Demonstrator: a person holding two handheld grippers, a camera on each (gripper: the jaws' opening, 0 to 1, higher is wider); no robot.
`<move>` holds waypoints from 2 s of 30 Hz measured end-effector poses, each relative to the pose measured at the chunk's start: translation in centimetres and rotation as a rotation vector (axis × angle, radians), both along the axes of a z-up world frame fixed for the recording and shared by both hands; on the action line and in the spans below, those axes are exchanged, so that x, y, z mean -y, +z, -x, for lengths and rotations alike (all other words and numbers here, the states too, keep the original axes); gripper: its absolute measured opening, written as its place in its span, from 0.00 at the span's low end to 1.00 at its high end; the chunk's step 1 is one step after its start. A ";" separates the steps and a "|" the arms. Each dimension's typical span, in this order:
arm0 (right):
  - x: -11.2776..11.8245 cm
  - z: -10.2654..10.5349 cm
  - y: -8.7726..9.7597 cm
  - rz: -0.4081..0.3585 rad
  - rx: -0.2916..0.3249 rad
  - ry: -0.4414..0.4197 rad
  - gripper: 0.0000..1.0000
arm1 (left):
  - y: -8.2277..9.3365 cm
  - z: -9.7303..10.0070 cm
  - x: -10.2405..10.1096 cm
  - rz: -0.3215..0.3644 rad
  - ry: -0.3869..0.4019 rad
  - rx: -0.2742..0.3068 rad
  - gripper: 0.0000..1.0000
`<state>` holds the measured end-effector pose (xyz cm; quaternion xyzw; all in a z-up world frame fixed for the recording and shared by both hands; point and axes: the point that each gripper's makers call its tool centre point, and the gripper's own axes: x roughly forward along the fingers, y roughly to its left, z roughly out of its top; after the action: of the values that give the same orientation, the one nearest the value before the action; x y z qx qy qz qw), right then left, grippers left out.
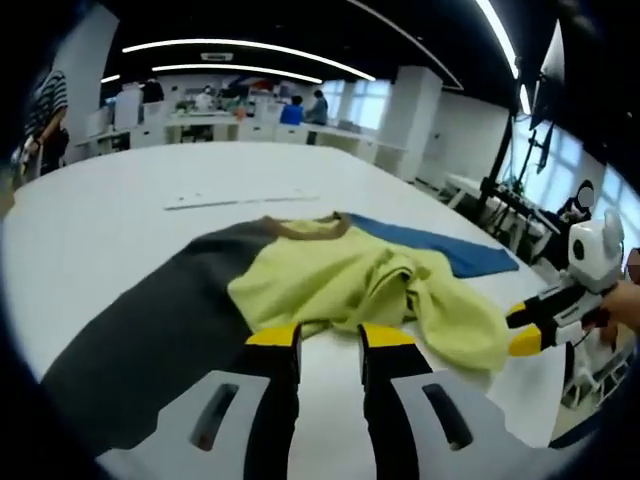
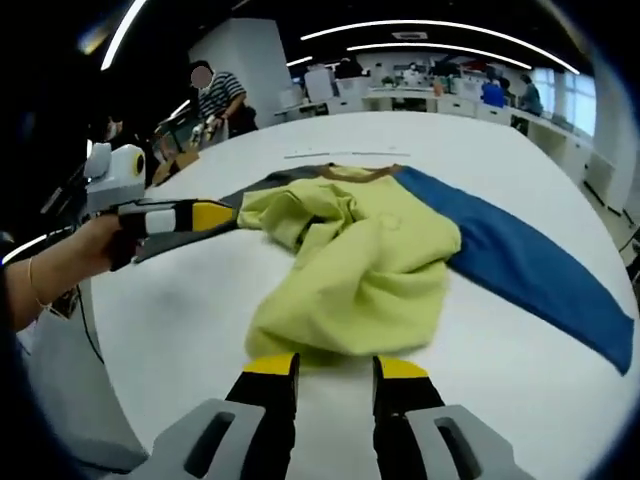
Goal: Fold the garment on the visible template until the final outline fits inside the template.
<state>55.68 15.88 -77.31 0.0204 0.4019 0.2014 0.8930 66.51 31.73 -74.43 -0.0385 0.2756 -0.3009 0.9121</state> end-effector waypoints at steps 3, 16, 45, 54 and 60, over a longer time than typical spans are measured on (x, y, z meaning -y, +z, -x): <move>-0.1 -0.1 -0.1 0.005 0.004 -0.001 0.25 | -0.4 -0.4 0.7 0.000 0.003 -0.014 0.16; -0.3 0.0 -0.4 0.062 0.024 0.007 0.21 | -2.8 -1.5 1.6 -0.047 0.049 -0.105 0.07; -1.6 -0.3 -1.6 0.205 0.085 0.058 0.02 | -3.8 -1.5 2.6 -0.062 0.004 -0.115 0.01; -1.3 -0.4 -1.1 0.193 0.089 0.051 0.00 | -2.7 -0.8 2.2 -0.051 0.022 -0.091 0.00; -0.7 -0.3 0.4 0.225 0.142 0.097 0.00 | -1.4 0.2 1.7 -0.060 0.002 -0.051 0.00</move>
<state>55.97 16.59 -76.88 -0.1138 0.3582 0.1990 0.9051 66.34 30.01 -75.81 -0.0192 0.3075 -0.2907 0.9058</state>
